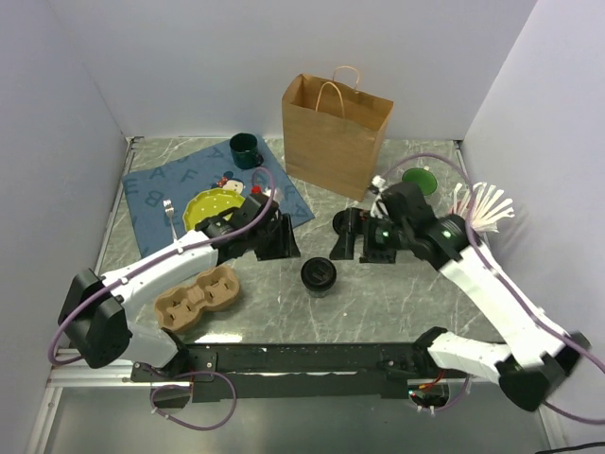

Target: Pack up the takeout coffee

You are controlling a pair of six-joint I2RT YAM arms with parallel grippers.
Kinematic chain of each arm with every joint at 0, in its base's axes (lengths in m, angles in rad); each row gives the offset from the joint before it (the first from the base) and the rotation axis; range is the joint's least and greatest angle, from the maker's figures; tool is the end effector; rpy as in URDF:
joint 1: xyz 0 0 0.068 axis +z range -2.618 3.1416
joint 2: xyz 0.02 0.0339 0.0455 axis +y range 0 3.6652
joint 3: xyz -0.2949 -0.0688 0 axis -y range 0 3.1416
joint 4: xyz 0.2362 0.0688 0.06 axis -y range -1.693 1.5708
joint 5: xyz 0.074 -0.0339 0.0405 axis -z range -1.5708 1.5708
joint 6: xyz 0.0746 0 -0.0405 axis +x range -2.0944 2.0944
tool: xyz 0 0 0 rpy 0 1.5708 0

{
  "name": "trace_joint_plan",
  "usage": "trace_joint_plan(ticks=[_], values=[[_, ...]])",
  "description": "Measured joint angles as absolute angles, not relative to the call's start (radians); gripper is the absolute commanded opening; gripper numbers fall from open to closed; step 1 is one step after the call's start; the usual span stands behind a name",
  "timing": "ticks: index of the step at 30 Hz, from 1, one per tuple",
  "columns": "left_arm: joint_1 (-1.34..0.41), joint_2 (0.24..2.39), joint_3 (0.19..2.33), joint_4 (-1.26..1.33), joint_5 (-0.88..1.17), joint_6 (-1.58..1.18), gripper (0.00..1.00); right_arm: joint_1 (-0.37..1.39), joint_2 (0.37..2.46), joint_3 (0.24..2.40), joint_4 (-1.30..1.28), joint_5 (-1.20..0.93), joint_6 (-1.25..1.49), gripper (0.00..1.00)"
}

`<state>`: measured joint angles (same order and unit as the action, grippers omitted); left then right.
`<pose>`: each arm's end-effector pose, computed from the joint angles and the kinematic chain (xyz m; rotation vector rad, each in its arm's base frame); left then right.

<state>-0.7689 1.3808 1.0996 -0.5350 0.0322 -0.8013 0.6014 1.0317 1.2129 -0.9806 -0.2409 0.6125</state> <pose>0.2209 -0.2170 0.2870 -0.0249 2.5308 -0.7378 0.1484 0.1234 0.3632 -0.1096 2.5138 0.8319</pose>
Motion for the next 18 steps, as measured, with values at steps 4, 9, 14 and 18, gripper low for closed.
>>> trace_joint_plan(ticks=[4,9,14,18], values=[[-0.757,1.381,1.030,-0.474,0.133,-0.772,0.54,0.542,1.149,1.184,-0.913,-0.351,0.568,0.86],[-0.747,1.381,0.997,-0.416,0.210,-0.735,0.53,0.491,1.230,1.151,-0.882,-0.411,0.530,0.85],[-0.731,1.384,0.980,-0.373,0.267,-0.714,0.52,0.482,1.301,1.135,-0.848,-0.473,0.502,0.88],[-0.722,1.402,0.980,-0.350,0.297,-0.691,0.52,0.482,1.354,1.120,-0.830,-0.503,0.472,0.88]])
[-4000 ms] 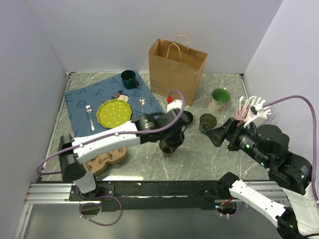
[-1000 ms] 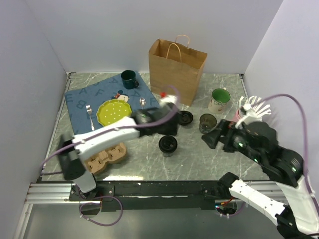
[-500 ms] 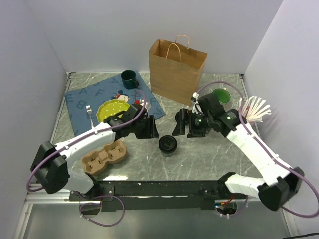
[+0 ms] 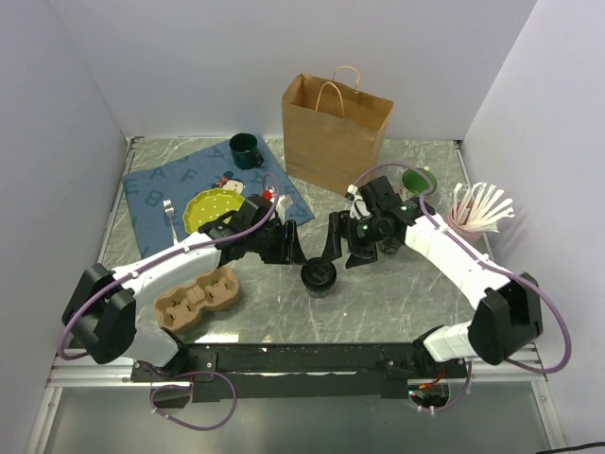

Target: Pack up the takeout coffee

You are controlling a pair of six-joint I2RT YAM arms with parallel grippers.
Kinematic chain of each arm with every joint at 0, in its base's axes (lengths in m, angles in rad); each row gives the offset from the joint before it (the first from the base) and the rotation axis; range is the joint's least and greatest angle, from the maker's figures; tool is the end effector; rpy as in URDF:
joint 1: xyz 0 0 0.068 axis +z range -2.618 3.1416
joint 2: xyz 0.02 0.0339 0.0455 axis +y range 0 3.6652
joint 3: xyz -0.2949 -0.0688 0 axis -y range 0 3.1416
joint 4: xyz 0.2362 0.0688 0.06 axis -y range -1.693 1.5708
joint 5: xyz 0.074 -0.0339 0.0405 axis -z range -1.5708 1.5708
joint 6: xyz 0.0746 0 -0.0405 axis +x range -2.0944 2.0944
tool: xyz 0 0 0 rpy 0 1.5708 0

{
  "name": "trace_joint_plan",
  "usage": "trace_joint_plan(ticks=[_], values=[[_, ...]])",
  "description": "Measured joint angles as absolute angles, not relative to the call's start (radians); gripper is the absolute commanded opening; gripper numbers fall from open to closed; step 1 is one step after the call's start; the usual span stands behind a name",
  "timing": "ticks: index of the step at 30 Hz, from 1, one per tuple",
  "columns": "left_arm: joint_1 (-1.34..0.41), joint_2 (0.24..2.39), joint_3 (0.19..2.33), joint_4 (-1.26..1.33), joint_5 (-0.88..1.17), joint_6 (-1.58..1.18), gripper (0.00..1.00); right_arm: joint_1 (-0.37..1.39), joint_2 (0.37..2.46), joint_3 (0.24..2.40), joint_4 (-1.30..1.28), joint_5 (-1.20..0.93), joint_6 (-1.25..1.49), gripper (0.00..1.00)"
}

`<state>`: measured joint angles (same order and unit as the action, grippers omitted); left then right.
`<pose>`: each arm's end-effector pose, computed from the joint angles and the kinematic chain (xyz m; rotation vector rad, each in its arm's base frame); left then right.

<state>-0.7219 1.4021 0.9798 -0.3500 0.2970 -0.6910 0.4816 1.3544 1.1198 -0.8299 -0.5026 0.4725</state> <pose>0.2217 -0.2243 0.2607 0.1997 2.5390 -0.9854 0.2208 0.1560 0.2831 -0.1961 2.7631 0.9587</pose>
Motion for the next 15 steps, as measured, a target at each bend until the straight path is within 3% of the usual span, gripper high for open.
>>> trace_joint_plan(ticks=[15], values=[[-0.717,1.462,0.978,-0.293,0.414,-0.643,0.60,0.482,1.462,1.089,-0.805,-0.534,0.394,0.77]])
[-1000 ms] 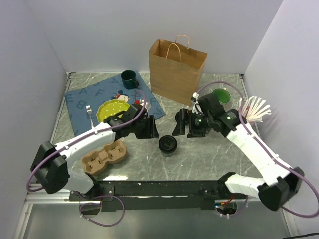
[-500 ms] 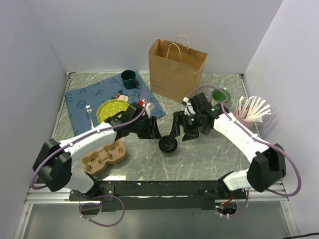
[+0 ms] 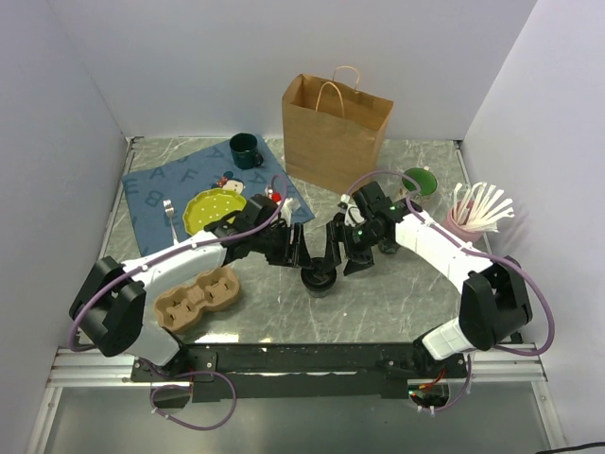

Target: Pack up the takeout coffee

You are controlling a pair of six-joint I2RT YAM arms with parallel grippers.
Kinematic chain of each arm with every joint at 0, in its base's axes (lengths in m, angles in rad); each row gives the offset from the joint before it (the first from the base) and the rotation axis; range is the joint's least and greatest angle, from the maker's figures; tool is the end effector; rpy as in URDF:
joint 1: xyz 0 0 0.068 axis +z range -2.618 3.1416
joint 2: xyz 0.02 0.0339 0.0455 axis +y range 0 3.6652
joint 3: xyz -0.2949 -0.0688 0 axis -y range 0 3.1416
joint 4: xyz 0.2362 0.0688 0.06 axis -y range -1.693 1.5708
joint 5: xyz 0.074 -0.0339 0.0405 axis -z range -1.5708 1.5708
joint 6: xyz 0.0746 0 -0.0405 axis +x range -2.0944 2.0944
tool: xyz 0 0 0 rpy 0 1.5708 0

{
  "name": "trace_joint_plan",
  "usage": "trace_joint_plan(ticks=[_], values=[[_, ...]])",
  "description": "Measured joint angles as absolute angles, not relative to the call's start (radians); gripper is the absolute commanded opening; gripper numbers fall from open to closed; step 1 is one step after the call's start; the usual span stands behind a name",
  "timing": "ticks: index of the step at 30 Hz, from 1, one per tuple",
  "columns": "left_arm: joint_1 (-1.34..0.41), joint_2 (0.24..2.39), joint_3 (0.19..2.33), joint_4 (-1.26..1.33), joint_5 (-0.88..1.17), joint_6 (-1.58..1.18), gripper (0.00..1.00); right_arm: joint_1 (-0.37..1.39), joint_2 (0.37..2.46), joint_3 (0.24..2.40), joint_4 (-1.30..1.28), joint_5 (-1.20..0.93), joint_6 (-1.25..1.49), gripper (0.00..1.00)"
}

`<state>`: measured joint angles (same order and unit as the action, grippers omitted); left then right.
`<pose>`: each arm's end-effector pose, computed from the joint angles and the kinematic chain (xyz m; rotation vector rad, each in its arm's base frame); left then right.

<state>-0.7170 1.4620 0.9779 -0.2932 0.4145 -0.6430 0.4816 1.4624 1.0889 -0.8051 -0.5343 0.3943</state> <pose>0.2263 -0.2371 0.2500 0.3198 2.5478 -1.0921 0.2330 0.1646 0.2486 -0.2804 2.8535 0.9508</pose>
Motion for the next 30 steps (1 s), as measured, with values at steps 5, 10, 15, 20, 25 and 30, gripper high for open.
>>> trace_joint_plan(ticks=[5,10,15,20,25,30], values=[[-0.717,1.471,0.970,-0.267,0.439,-0.643,0.60,0.482,1.462,1.057,-0.800,-0.534,0.394,0.74],[-0.717,1.492,0.960,-0.239,0.452,-0.641,0.60,0.482,1.463,1.056,-0.785,-0.533,0.393,0.69],[-0.717,1.513,0.939,-0.222,0.466,-0.642,0.59,0.482,1.465,1.056,-0.770,-0.532,0.391,0.65],[-0.717,1.534,0.937,-0.194,0.479,-0.643,0.59,0.482,1.480,1.049,-0.753,-0.532,0.391,0.62],[-0.717,1.556,0.937,-0.160,0.501,-0.645,0.58,0.482,1.481,1.026,-0.734,-0.534,0.393,0.54],[-0.716,1.570,0.937,-0.139,0.512,-0.647,0.58,0.482,1.481,1.024,-0.724,-0.541,0.394,0.49]])
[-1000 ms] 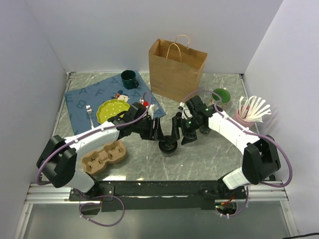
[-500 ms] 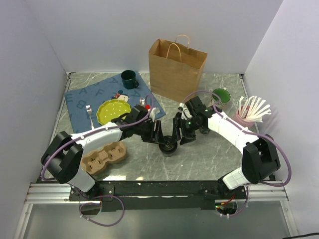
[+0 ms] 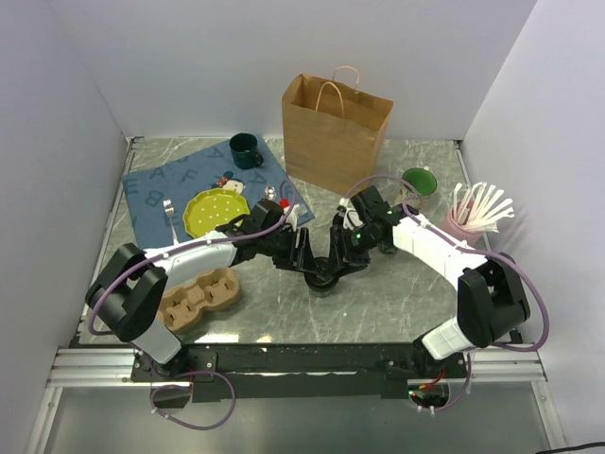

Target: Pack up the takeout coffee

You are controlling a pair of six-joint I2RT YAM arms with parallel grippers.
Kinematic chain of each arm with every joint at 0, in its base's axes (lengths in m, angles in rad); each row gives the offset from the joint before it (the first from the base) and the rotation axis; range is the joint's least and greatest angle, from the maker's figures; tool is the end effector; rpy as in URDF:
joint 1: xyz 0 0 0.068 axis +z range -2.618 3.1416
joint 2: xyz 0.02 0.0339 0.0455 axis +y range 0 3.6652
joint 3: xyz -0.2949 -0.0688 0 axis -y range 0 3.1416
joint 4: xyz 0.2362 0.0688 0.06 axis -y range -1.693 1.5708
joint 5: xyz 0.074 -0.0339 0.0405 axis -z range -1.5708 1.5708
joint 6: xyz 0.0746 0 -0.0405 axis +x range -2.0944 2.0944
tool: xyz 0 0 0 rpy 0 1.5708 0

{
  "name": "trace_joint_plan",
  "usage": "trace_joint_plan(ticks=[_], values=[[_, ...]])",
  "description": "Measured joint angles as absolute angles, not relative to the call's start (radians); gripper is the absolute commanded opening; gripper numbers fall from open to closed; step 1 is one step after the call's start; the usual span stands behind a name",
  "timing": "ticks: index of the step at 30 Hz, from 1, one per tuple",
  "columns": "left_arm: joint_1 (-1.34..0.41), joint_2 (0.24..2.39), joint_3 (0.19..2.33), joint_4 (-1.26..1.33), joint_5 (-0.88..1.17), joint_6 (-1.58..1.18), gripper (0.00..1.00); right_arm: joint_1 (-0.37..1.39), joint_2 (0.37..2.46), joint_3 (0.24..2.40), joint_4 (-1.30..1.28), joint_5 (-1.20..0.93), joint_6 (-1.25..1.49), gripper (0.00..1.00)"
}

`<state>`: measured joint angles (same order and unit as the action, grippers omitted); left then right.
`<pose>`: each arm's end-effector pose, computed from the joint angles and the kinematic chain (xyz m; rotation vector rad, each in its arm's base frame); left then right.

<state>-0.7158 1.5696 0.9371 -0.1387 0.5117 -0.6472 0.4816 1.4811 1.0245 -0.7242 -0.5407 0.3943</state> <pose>0.2366 -0.2542 0.2202 0.3715 2.5553 -1.2046 0.2343 0.1658 0.2293 -0.2817 2.8556 0.9591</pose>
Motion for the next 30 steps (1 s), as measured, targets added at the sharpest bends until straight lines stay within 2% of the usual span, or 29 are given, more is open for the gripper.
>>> trace_joint_plan(ticks=[11,16,20,24,30], values=[[-0.715,1.583,0.937,-0.124,0.518,-0.647,0.55,0.477,1.481,1.004,-0.700,-0.569,0.395,0.47],[-0.715,1.590,0.940,-0.123,0.521,-0.649,0.50,0.477,1.479,1.002,-0.698,-0.570,0.403,0.61],[-0.715,1.600,0.945,-0.116,0.524,-0.651,0.49,0.477,1.479,1.014,-0.719,-0.564,0.412,0.68],[-0.715,1.612,0.954,-0.113,0.527,-0.651,0.48,0.475,1.458,1.052,-0.739,-0.549,0.418,0.65],[-0.715,1.623,0.965,-0.106,0.528,-0.651,0.47,0.426,1.405,1.055,-0.761,-0.539,0.416,0.55]])
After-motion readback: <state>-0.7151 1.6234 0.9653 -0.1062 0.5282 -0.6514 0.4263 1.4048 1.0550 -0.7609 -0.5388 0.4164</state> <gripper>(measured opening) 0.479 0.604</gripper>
